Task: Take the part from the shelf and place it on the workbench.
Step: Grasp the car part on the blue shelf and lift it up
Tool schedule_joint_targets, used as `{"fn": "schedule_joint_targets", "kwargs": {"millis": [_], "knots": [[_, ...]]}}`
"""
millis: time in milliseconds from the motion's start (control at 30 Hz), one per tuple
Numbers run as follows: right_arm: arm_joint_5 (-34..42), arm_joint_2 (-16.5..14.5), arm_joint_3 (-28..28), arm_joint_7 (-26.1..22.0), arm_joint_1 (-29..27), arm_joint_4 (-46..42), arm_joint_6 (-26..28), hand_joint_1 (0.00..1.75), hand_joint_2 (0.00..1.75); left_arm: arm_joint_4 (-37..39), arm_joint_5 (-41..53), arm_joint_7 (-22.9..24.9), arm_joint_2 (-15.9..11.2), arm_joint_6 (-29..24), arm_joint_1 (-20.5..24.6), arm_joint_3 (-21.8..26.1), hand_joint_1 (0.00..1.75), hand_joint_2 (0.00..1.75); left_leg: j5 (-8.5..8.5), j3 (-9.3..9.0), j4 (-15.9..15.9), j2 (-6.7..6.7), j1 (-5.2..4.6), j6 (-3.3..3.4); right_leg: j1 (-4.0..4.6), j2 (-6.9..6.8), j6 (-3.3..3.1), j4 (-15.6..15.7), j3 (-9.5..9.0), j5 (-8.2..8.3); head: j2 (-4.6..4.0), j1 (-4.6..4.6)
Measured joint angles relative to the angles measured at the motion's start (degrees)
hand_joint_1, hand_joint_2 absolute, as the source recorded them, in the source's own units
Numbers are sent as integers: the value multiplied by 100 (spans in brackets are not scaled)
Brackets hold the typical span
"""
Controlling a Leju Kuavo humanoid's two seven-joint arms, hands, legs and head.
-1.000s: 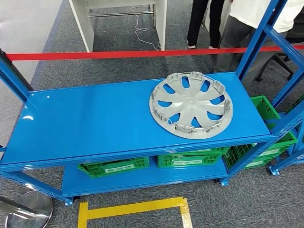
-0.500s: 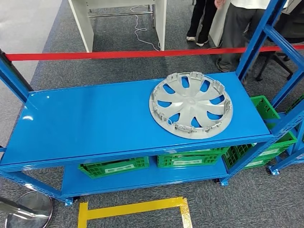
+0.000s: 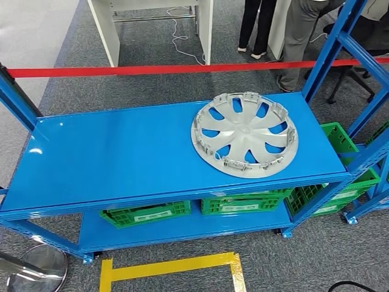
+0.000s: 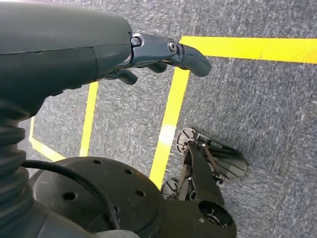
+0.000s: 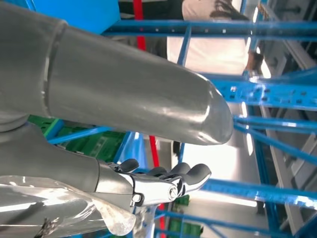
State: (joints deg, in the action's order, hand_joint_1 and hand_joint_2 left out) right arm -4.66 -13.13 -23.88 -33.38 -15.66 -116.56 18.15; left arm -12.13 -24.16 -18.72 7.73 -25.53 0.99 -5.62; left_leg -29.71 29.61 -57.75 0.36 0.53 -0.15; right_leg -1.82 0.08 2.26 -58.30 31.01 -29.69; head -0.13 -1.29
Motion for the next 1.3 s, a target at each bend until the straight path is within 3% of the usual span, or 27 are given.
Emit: {"fn": "schedule_joint_targets", "kwargs": {"millis": [200, 633, 900, 1300], "knots": [[-502, 583, 37, 463, 500, 480, 35, 0, 0, 5, 104, 126, 0, 44, 33, -92, 0, 175, 0, 1, -4, 0, -2, 0, -2, -2, 1, 0, -5, 2, 0, -1], [-1388, 1907, 324, 1185, 2080, 2426, -229, 0, 0, 15, 295, 342, 8, 21, 98, -218, 0, 175, 3, -7, -11, -1, -2, 4, -2, -4, 5, 0, -2, 8, 0, 0], [-1565, 2382, 471, 1332, 2520, 3134, -510, 0, 0, 15, 355, 372, 5, 70, 103, -245, 0, 175, 2, -3, -11, -2, -2, 4, -2, -5, 5, 0, 2, 7, 0, 0], [-1689, 2616, 616, 1353, 2684, 3520, -705, 0, 0, 15, 378, 352, 5, 104, 104, -302, 0, 175, 2, -2, -11, -3, -2, 4, -2, -4, 5, 0, 2, 7, 0, 0]]}}
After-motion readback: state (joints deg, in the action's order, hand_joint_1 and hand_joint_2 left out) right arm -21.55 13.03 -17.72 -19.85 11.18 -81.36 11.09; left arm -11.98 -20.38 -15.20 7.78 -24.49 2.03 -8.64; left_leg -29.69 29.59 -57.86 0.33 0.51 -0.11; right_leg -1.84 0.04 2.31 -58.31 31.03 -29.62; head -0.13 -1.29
